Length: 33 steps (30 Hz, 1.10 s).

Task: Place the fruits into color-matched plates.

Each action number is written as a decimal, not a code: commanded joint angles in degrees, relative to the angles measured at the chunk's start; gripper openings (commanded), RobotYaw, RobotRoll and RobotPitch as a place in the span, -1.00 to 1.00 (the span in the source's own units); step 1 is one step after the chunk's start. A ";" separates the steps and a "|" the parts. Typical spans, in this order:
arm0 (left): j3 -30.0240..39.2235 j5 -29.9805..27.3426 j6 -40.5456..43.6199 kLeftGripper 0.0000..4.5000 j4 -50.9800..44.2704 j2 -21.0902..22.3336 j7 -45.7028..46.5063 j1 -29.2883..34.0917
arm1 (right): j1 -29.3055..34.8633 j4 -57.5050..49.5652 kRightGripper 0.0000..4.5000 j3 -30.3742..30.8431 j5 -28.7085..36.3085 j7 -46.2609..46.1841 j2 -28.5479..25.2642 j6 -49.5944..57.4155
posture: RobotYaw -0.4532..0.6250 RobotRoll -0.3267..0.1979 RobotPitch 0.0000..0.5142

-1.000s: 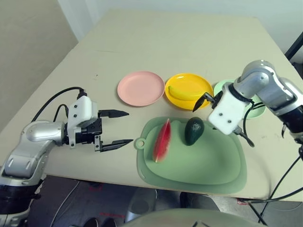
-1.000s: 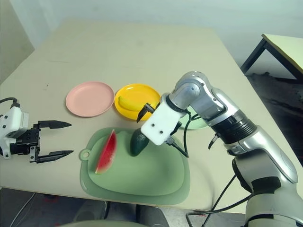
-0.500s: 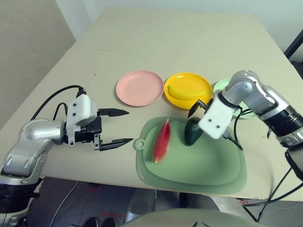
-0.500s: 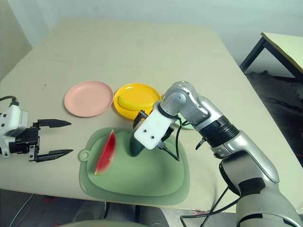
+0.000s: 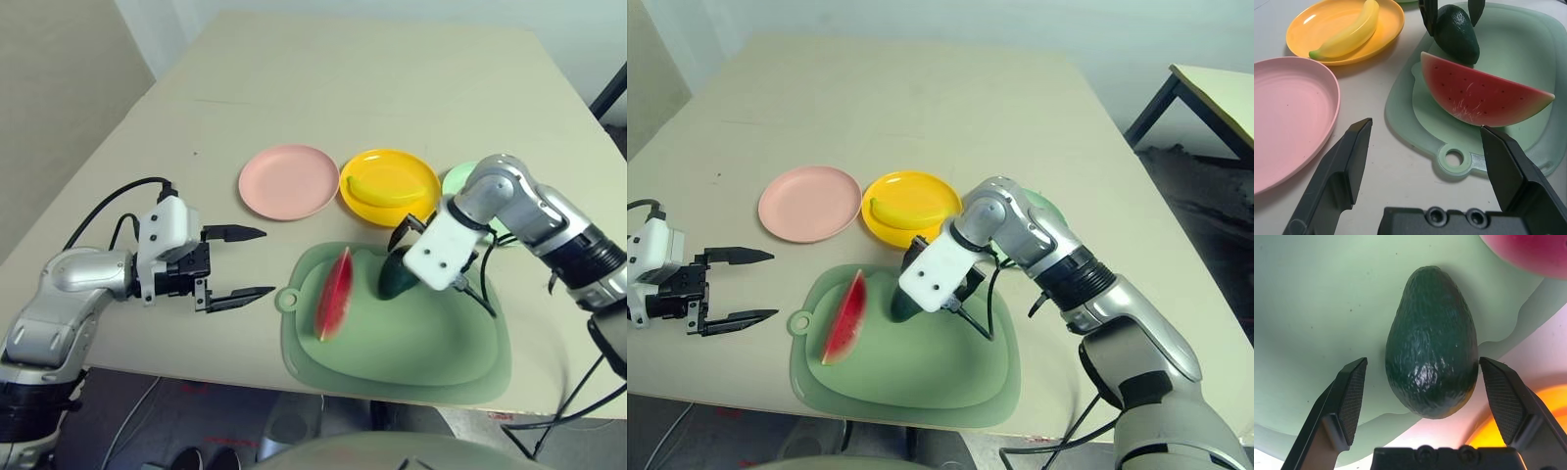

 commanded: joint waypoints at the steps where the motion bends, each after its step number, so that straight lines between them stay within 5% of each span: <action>1: 0.61 0.05 -0.64 1.00 0.12 0.41 -0.41 0.32 | 0.86 -2.15 0.99 0.65 0.70 0.29 -0.14 2.32 | 0.11 0.25 -0.50; 7: 0.26 0.08 -0.86 1.00 0.41 0.29 -0.42 -0.08 | 1.30 -5.38 0.85 1.05 1.76 0.29 -0.88 8.41 | 0.10 0.25 -0.49; 11: 0.11 0.12 -1.06 1.00 0.72 0.22 -0.54 -0.26 | 1.59 -6.69 0.31 1.16 1.65 0.29 -1.14 10.13 | 0.10 0.25 -0.49; 23: 0.08 -0.90 -0.49 1.00 1.35 -0.42 -0.46 -0.93 | -1.90 -4.59 0.30 1.78 4.41 0.29 -6.97 9.87 | 0.09 0.25 -0.50; 33: 0.52 -4.92 5.15 1.00 1.57 -3.31 4.55 -5.12 | -14.67 18.20 0.30 0.52 -0.83 0.24 -9.59 5.83 | 0.06 0.25 -0.55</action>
